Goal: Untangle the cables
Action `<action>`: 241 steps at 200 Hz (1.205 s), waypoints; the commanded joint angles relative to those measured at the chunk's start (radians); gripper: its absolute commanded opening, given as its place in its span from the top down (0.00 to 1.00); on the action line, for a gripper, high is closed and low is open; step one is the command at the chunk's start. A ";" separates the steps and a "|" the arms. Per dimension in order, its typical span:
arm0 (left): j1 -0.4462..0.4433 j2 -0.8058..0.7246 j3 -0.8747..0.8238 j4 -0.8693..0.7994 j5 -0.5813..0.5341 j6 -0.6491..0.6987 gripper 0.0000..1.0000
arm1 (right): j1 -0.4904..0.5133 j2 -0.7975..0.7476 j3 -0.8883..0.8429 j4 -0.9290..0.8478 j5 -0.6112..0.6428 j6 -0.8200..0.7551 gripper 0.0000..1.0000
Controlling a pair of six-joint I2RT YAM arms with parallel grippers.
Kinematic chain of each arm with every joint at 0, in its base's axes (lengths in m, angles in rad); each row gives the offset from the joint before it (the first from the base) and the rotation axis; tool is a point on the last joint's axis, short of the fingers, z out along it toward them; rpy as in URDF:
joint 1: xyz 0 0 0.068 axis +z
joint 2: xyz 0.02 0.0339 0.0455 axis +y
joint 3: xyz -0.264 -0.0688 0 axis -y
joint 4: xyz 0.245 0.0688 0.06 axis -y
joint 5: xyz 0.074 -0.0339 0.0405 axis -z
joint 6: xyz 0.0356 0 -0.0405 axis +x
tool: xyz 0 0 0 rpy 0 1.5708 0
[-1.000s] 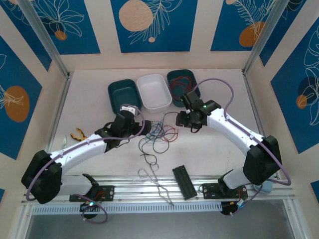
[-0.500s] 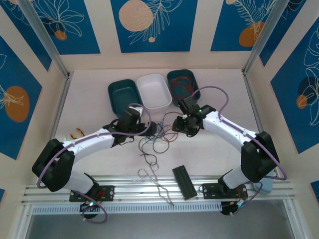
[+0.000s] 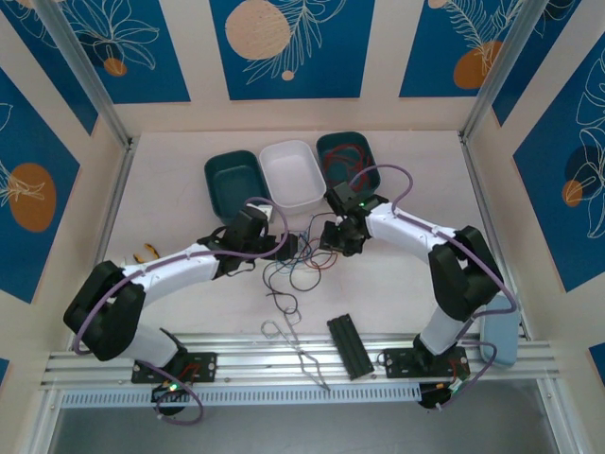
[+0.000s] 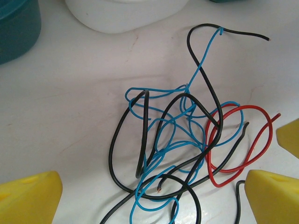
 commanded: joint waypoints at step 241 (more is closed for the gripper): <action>-0.011 0.078 0.010 0.024 0.024 0.007 0.00 | 0.014 0.142 0.074 0.026 0.041 -0.021 0.77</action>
